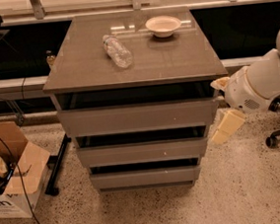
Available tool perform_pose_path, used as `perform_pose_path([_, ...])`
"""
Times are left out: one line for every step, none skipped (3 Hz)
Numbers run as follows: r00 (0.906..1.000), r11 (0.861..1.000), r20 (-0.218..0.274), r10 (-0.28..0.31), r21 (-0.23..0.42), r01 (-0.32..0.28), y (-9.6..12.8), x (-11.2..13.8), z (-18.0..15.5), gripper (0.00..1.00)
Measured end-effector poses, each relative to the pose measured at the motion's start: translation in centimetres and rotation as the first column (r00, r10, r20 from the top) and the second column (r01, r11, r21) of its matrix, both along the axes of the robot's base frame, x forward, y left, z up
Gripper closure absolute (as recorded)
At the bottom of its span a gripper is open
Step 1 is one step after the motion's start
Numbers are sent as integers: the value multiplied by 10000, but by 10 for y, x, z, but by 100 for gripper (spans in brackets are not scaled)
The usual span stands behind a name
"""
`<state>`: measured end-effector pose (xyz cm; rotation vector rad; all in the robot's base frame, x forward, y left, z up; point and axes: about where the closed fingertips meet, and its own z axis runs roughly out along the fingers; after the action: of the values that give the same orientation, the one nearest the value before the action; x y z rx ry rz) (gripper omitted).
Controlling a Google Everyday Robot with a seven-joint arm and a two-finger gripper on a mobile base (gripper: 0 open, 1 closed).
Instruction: Open top drawer
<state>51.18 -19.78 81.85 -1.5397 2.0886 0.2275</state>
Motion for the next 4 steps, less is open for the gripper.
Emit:
perform_pose_path([9992, 9995, 284, -276, -155, 280, 15, 11, -21, 0])
perform_pose_path([9949, 9980, 798, -615, -83, 623, 29, 33, -46, 0])
perform_pose_path([9894, 9973, 1246, -740, 112, 732, 43, 62, -66, 0])
perform_pose_path([9870, 9957, 1350, -873, 427, 822, 51, 87, -90, 0])
